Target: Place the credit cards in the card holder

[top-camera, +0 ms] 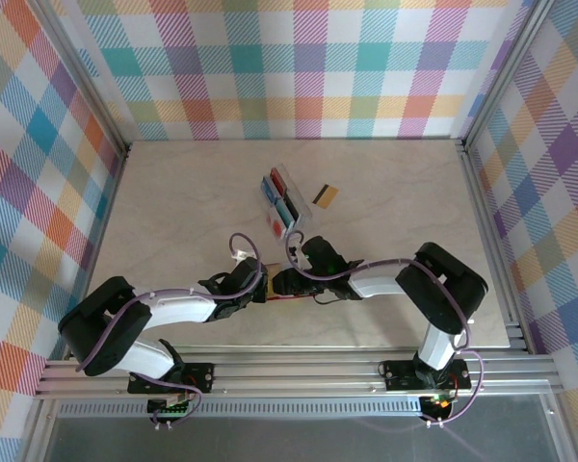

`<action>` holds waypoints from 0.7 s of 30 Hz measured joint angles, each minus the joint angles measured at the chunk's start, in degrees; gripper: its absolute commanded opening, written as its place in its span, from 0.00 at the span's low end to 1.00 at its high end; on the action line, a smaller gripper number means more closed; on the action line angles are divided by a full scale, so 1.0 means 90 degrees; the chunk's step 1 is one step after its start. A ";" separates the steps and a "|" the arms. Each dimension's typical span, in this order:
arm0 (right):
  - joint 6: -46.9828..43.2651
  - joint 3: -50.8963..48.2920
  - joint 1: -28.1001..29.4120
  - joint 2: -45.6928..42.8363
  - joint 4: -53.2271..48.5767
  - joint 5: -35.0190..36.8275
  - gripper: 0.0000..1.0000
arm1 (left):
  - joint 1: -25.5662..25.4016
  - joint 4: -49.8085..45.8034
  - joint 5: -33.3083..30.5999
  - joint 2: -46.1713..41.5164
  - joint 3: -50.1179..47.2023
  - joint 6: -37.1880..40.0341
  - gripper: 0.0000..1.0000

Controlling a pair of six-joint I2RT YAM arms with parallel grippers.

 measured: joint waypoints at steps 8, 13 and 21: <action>-0.0359 0.0015 0.0005 -0.0510 -0.0998 0.0508 0.62 | 0.0000 0.0051 0.0015 0.0036 0.0002 0.0058 0.00; -0.0678 0.0073 0.0005 -0.0884 -0.1919 0.1090 0.44 | 0.0000 0.0175 0.0058 0.0119 0.0024 0.0124 0.00; -0.1173 0.0962 0.0005 -0.0942 -0.3172 0.2370 0.43 | 0.0000 0.0192 0.0066 0.0124 0.0024 0.0126 0.00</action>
